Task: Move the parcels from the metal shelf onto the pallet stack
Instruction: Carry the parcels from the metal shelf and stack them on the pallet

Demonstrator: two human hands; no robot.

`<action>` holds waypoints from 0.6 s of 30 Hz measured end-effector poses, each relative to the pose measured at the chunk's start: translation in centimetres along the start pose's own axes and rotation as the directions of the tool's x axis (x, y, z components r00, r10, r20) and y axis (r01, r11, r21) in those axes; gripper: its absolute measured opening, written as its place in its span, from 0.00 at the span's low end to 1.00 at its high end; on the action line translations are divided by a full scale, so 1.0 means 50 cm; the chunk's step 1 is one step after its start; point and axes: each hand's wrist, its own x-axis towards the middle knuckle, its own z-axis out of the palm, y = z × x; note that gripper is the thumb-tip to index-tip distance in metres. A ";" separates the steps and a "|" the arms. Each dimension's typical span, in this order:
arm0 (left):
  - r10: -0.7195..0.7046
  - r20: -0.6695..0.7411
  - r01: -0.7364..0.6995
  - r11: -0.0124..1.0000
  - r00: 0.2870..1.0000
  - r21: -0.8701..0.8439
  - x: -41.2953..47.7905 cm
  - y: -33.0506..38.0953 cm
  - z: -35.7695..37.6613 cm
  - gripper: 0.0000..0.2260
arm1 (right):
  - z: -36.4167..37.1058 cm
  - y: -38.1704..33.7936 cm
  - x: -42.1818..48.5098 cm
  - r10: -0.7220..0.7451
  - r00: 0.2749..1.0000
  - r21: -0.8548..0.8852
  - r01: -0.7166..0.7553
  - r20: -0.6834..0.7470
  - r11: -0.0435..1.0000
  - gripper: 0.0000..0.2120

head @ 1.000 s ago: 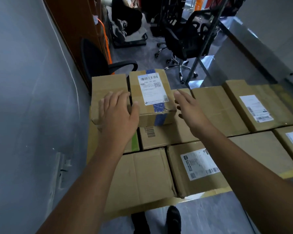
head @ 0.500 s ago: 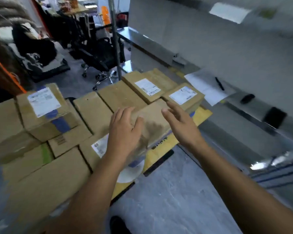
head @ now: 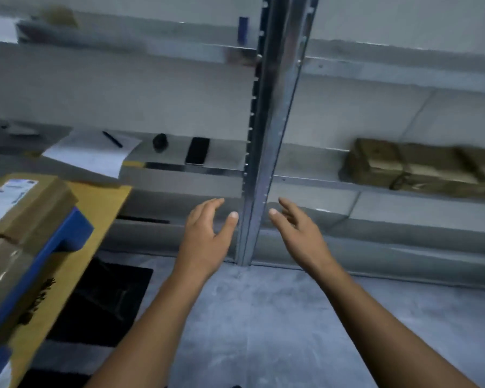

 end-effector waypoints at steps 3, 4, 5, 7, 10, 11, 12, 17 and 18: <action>0.077 0.109 -0.073 0.996 0.991 -0.042 0.033 0.073 0.123 0.20 | -0.121 0.064 -0.004 0.066 0.989 0.037 -0.062 -0.135 0.997 0.29; 0.096 0.140 -0.089 0.994 0.985 -0.055 0.042 0.093 0.160 0.20 | -0.154 0.084 -0.006 0.088 0.981 0.052 -0.081 -0.172 0.995 0.29; 0.112 0.169 -0.101 0.992 0.979 -0.069 0.051 0.111 0.196 0.20 | -0.185 0.105 -0.007 0.108 0.973 0.065 -0.096 -0.206 0.993 0.29; 0.137 0.232 -0.119 0.989 0.963 -0.090 0.068 0.142 0.268 0.20 | -0.241 0.141 -0.006 0.148 0.952 0.083 -0.130 -0.269 0.988 0.29; 0.170 0.322 -0.144 0.984 0.931 -0.104 0.103 0.178 0.372 0.20 | -0.316 0.191 0.009 0.207 0.914 0.112 -0.179 -0.348 0.977 0.30; 0.177 0.341 -0.146 0.983 0.923 -0.114 0.118 0.187 0.407 0.20 | -0.339 0.208 0.020 0.223 0.903 0.115 -0.194 -0.368 0.974 0.30; 0.181 0.355 -0.144 0.981 0.917 -0.126 0.133 0.196 0.442 0.20 | -0.362 0.225 0.032 0.237 0.892 0.113 -0.210 -0.385 0.971 0.30; 0.166 0.405 -0.101 0.979 0.899 -0.176 0.244 0.227 0.622 0.20 | -0.470 0.299 0.144 0.282 0.846 0.113 -0.259 -0.452 0.959 0.30; 0.141 0.416 -0.069 0.980 0.898 -0.185 0.271 0.234 0.658 0.21 | -0.489 0.311 0.172 0.290 0.839 0.115 -0.267 -0.460 0.957 0.29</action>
